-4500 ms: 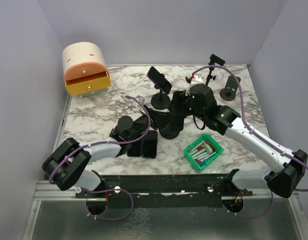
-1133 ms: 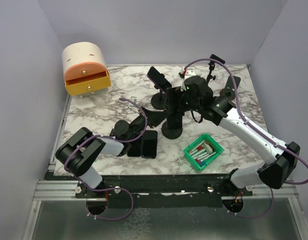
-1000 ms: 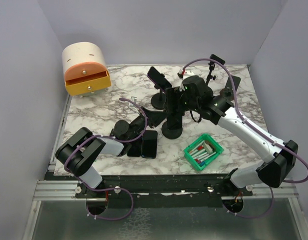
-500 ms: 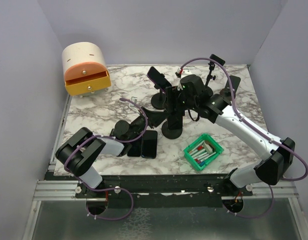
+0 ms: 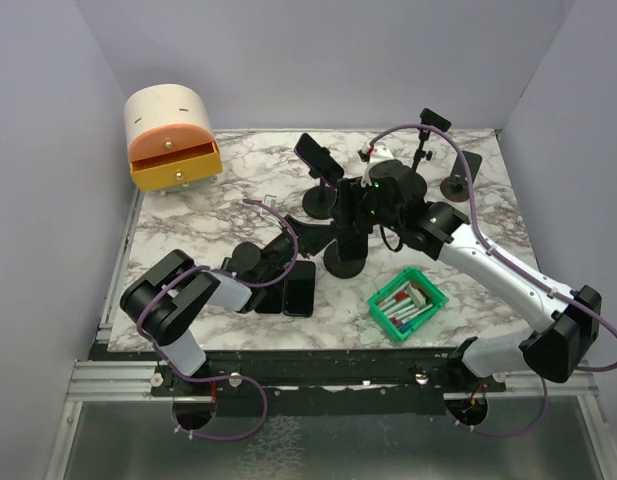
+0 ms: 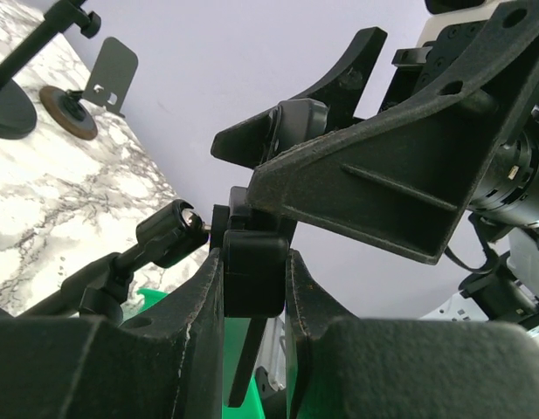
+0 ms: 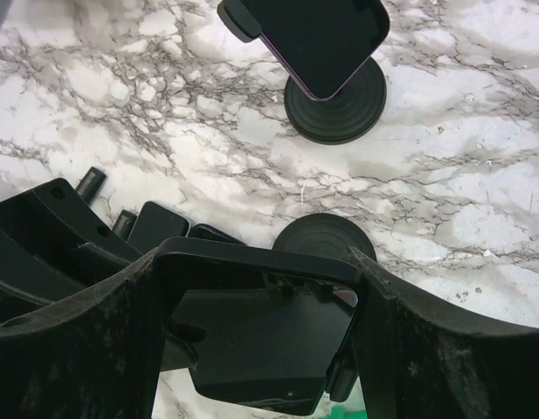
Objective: Remove the phone from the phone stand
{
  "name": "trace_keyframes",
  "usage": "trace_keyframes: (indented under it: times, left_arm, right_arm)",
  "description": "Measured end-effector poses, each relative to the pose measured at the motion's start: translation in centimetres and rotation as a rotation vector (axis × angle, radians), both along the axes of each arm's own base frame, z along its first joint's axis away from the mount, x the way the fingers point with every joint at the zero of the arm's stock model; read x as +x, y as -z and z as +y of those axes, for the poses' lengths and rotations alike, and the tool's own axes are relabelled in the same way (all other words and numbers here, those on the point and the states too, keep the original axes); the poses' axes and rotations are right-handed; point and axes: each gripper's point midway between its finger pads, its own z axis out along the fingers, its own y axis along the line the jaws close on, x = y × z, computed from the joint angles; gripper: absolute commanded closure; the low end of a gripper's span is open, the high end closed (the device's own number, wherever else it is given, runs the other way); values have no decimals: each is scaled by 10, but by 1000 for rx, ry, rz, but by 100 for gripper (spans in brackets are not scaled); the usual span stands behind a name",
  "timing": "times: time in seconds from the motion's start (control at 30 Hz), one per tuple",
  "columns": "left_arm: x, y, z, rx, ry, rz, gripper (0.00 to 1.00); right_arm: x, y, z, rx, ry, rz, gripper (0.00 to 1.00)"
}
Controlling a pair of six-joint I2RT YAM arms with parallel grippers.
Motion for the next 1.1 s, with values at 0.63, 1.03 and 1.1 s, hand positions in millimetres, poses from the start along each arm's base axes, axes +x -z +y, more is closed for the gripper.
trace_keyframes:
  times: [0.63, 1.03, 1.1]
  left_arm:
    - [-4, 3, -7, -24, 63, 58, 73]
    - [-10, 22, -4, -18, 93, 148, 45]
    - [-10, 23, -3, -15, 94, 150, 45]
  right_arm:
    - [-5, -3, -10, 95, 31, -97, 100]
    - [-10, -5, -14, 101, 33, -94, 100]
    - [-11, -6, -14, 103, 32, -95, 100]
